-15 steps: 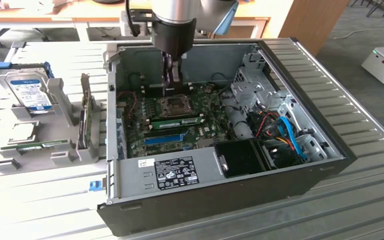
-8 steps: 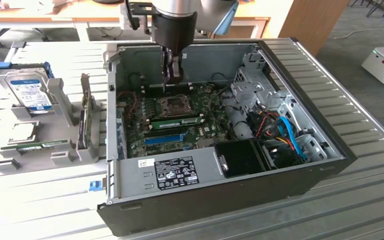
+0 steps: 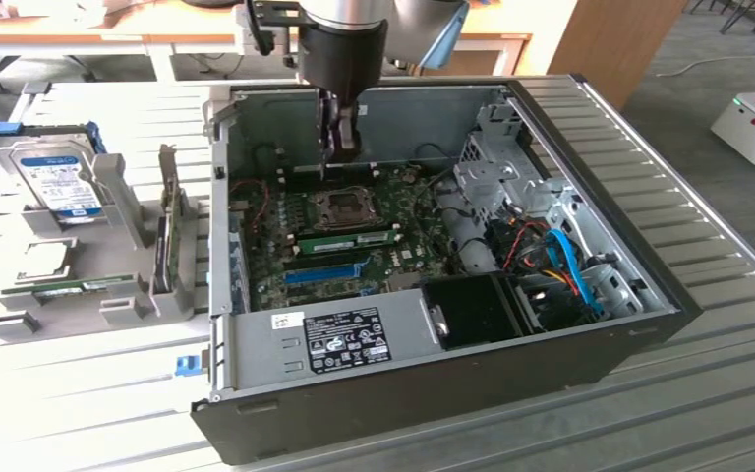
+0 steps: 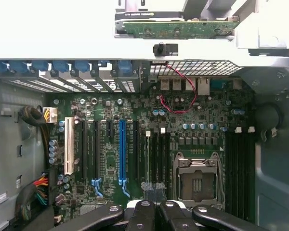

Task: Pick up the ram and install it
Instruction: 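Press down the ram until it locks into place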

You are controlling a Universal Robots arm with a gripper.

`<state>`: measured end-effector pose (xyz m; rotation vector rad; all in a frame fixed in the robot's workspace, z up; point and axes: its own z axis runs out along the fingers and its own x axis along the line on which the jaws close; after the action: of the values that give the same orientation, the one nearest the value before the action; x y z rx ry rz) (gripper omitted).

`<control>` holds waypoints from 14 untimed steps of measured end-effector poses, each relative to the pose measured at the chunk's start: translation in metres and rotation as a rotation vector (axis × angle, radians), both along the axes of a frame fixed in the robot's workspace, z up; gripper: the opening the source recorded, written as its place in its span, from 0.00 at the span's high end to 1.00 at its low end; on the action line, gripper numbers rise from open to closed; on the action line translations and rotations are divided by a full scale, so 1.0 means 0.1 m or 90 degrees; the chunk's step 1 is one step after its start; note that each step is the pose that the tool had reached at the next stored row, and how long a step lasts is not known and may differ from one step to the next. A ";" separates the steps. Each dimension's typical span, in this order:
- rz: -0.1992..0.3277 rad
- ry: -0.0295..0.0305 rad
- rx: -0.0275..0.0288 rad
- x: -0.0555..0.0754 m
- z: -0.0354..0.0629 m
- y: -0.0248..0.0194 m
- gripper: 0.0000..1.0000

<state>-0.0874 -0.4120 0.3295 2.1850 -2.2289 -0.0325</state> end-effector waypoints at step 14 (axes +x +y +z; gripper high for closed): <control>0.000 -0.0001 0.0001 0.24 -0.001 0.000 0.89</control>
<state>-0.0634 -0.4119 0.3295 2.1848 -2.2293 -0.0325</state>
